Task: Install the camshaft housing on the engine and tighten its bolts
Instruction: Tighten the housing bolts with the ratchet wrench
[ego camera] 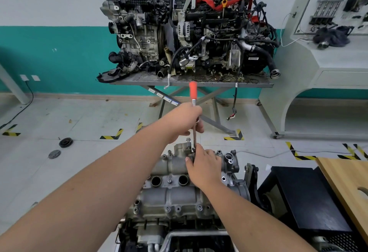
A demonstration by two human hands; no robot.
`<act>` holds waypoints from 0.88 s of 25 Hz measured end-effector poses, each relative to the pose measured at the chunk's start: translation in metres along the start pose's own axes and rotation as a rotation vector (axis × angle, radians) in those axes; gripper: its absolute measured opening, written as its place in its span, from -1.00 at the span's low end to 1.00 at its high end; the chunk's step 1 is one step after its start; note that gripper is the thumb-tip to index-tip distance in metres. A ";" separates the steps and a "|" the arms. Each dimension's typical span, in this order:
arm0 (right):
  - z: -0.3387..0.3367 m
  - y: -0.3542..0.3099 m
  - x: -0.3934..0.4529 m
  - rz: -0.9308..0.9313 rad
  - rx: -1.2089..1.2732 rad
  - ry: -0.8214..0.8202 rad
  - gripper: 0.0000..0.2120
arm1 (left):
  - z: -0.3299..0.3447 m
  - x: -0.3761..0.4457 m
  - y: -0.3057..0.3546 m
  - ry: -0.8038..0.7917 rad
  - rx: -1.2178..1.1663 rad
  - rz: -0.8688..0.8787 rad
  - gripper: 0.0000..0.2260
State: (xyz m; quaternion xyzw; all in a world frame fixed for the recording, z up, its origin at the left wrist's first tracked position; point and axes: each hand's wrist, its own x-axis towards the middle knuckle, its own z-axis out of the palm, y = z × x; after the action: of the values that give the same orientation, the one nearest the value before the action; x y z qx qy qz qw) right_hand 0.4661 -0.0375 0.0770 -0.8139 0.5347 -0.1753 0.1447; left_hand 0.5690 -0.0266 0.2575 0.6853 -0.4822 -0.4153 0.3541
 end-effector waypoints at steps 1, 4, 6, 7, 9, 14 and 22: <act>-0.001 0.000 0.000 -0.002 0.005 -0.003 -0.48 | 0.002 0.002 0.005 0.018 0.182 0.062 -0.82; 0.001 0.000 0.001 -0.001 0.007 -0.006 -0.48 | 0.006 0.003 0.005 0.081 0.945 0.383 -0.81; 0.005 0.001 0.002 0.008 0.032 -0.015 -0.56 | 0.010 0.000 -0.010 0.180 1.297 0.743 -0.74; 0.007 0.002 0.002 0.013 0.075 -0.019 -0.63 | 0.012 -0.003 -0.021 0.245 1.308 0.905 -0.69; 0.006 0.001 0.001 0.018 0.124 0.006 -0.78 | 0.016 -0.007 -0.042 0.429 1.043 1.075 -0.61; 0.001 0.000 -0.001 -0.030 -0.013 0.005 -0.59 | 0.036 -0.009 -0.073 0.366 0.237 0.756 -0.42; 0.002 0.000 0.002 0.024 0.004 -0.025 -0.57 | 0.054 -0.010 -0.051 0.198 -0.766 0.207 -0.61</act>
State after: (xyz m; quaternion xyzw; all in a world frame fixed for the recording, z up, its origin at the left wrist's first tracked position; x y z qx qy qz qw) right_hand 0.4674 -0.0389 0.0757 -0.8091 0.5424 -0.1647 0.1551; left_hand 0.5369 -0.0075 0.1931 0.4885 -0.3227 -0.4592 0.6681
